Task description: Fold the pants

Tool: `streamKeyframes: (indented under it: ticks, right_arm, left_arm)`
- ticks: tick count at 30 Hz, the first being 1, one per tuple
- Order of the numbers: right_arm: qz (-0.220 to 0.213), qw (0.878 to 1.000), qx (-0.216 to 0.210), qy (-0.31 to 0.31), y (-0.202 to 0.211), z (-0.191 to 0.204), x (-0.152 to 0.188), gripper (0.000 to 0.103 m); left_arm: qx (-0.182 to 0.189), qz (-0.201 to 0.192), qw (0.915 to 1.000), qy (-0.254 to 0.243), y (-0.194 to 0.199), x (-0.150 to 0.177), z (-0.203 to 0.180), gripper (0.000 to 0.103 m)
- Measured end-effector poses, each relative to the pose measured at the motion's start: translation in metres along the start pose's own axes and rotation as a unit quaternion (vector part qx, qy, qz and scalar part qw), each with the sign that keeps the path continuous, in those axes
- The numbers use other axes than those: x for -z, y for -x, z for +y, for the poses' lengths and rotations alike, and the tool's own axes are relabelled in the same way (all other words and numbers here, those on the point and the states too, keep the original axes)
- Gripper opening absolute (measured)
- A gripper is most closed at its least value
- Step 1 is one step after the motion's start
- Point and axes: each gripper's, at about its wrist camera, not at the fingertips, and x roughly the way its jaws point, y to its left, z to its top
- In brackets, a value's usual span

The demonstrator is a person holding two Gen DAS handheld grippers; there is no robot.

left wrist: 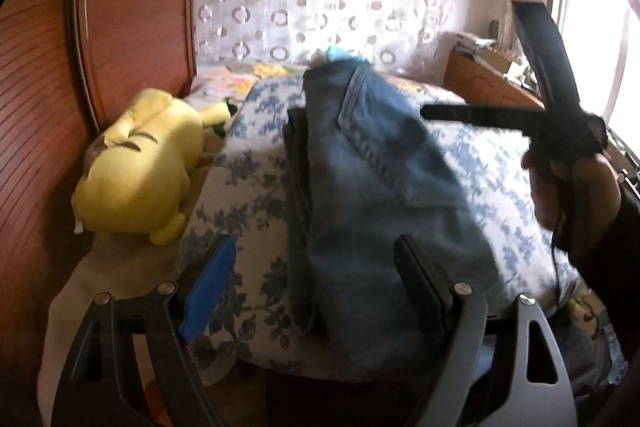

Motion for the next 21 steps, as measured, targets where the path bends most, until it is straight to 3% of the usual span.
streamKeyframes:
  ticks: [2,10,21]
  right_arm:
    - [0.008,1.000,0.003,-0.005,-0.016,-0.006,-0.007,0.050]
    - [0.045,0.999,-0.028,-0.012,-0.089,-0.019,-0.028,0.071]
    - [0.084,0.990,-0.107,-0.037,-0.139,-0.043,-0.028,0.073]
  left_arm:
    - [-0.002,0.010,0.9999,0.008,-0.005,0.004,0.006,0.082]
    - [-0.005,0.020,0.9987,0.048,-0.012,0.010,0.024,0.082]
    - [0.003,0.028,0.9983,0.050,-0.016,0.007,0.017,0.082]
